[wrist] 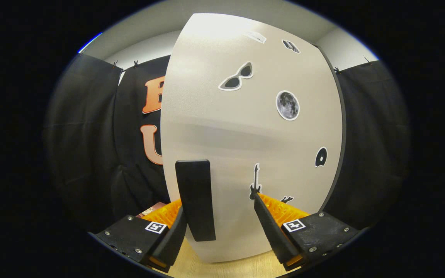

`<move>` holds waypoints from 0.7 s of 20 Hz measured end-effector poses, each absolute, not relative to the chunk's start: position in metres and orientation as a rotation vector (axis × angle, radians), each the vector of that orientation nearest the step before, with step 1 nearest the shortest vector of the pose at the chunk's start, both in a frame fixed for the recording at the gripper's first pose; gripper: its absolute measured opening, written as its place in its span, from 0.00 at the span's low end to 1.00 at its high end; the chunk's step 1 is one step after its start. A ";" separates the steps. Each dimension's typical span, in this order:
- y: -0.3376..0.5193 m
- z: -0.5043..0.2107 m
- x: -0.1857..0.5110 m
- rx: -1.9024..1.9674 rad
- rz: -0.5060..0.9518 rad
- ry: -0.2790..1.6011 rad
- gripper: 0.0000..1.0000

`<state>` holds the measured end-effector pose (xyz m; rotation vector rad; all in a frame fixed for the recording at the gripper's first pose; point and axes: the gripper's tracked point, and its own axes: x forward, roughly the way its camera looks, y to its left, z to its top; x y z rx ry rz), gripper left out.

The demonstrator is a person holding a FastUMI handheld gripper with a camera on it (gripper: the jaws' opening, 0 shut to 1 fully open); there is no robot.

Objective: Open the shoe cabinet door, grab the shoes and put them into the shoe cabinet, then close the shoe cabinet door.

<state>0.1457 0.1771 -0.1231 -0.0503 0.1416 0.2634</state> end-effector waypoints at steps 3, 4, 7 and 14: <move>0.185 -0.124 0.159 -0.047 0.248 0.148 0.94; 0.188 -0.124 0.163 -0.041 0.244 0.149 0.94; 0.194 -0.127 0.173 -0.026 0.241 0.155 0.94; 0.209 -0.118 0.182 -0.035 0.252 0.170 0.94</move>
